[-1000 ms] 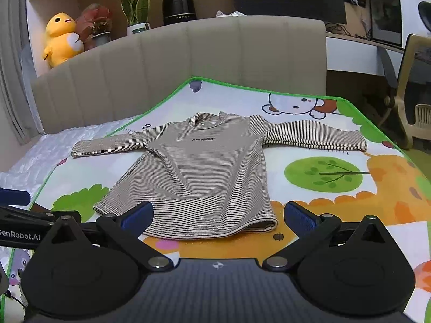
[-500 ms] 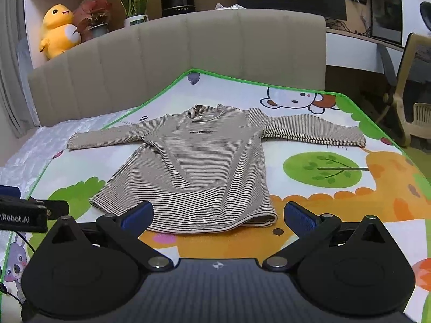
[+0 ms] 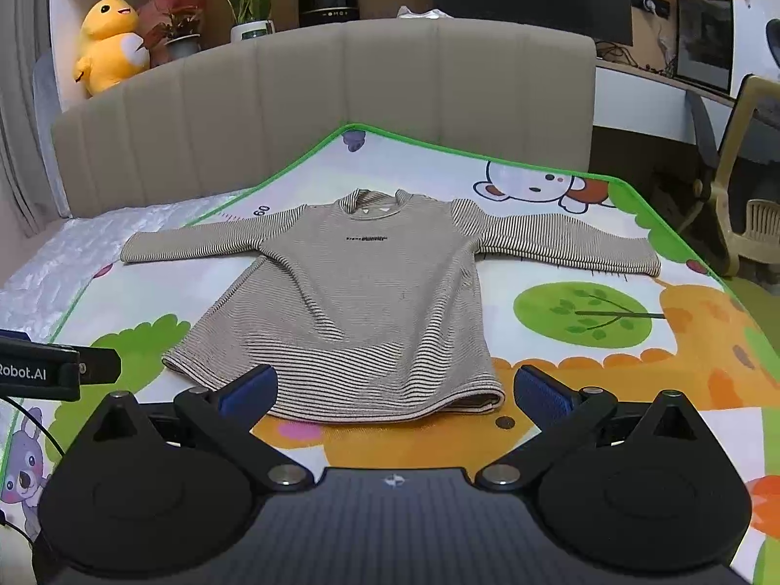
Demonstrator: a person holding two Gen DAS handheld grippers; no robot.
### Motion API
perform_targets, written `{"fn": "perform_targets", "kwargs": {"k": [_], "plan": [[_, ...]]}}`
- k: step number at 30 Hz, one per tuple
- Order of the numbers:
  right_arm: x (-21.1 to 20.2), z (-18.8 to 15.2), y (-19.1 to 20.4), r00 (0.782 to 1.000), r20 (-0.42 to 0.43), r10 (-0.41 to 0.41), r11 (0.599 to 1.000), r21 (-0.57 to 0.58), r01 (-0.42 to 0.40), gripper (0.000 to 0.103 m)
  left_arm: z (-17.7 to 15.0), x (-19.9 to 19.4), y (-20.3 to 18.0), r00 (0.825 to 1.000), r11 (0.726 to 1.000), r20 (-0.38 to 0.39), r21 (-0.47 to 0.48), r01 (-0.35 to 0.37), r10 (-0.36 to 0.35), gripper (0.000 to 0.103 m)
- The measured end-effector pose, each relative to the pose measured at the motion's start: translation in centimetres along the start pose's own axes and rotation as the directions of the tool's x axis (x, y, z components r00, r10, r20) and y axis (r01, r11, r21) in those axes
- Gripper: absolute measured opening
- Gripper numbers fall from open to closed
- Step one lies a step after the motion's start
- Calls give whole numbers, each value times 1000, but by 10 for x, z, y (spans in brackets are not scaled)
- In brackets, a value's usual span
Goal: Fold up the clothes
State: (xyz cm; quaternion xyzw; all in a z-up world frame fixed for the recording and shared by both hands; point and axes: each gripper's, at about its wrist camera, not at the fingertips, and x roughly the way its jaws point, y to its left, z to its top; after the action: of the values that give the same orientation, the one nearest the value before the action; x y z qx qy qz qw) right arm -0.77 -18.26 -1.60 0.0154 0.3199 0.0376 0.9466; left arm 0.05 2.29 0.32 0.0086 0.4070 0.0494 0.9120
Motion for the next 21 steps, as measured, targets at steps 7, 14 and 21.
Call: {"fn": "perform_targets", "kwargs": {"k": [7, 14, 21], "plan": [[4, 1, 4, 1000, -21, 2, 1000, -2, -2, 103, 0, 6, 4, 999, 1000, -42, -22, 1, -2, 103], [6, 1, 9, 999, -32, 21, 1000, -17, -22, 103, -2, 10, 9, 998, 999, -67, -34, 4, -6, 103], [5, 0, 7, 999, -31, 20, 1000, -7, -20, 103, -3, 9, 9, 998, 999, -68, -32, 7, -9, 103]]}}
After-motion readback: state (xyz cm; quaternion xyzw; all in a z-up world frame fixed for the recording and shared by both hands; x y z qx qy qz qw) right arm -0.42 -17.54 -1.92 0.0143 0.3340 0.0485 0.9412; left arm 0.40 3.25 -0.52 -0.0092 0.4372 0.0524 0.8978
